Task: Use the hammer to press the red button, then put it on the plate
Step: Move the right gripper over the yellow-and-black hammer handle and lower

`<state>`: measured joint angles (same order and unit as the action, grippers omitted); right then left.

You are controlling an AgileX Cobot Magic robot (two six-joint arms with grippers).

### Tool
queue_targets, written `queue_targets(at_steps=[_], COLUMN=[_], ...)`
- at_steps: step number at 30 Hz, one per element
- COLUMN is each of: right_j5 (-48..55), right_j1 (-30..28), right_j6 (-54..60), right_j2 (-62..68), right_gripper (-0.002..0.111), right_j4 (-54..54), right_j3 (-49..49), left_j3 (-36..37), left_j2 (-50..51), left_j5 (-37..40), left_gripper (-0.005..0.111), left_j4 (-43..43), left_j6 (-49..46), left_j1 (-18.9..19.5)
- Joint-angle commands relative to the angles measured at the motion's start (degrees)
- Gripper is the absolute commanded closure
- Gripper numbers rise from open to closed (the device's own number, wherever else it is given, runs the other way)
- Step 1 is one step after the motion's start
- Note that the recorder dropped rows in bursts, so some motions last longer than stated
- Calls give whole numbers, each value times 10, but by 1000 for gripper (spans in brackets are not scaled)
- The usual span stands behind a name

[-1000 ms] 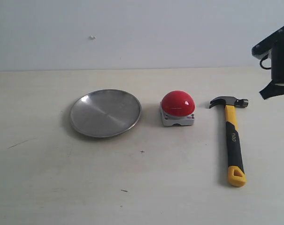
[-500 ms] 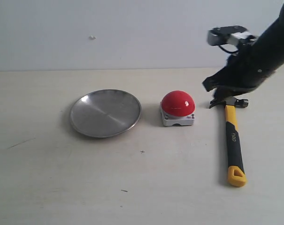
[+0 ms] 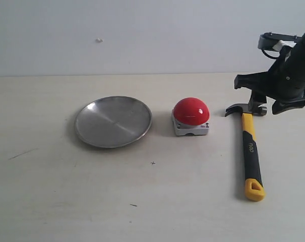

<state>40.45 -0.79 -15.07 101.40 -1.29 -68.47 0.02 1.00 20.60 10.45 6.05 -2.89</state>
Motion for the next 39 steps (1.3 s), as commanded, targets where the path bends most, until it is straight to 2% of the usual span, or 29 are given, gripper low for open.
queue_targets(at_steps=[1,8,14,21,39], right_j5=[-1,77,95,89,42], right_j1=[0,0,0,-20,-20], right_j6=[-6,1,5,-4,-37], right_j2=[36,131,189,228,237], right_gripper=[54,54,54,54,54], right_j4=[13,13,18,22,26], right_j3=[-13,-121,-165,-176,-176], left_j3=[0,0,0,0,0], left_j2=[-3,-3,-3,-3,-3], left_j5=[-2,-2,-2,-2,-2], left_gripper=[107,107,107,107,107], left_j4=[-2,-2,-2,-2,-2], left_j6=[2,2,2,2,2], left_j1=[1,1,1,1,1])
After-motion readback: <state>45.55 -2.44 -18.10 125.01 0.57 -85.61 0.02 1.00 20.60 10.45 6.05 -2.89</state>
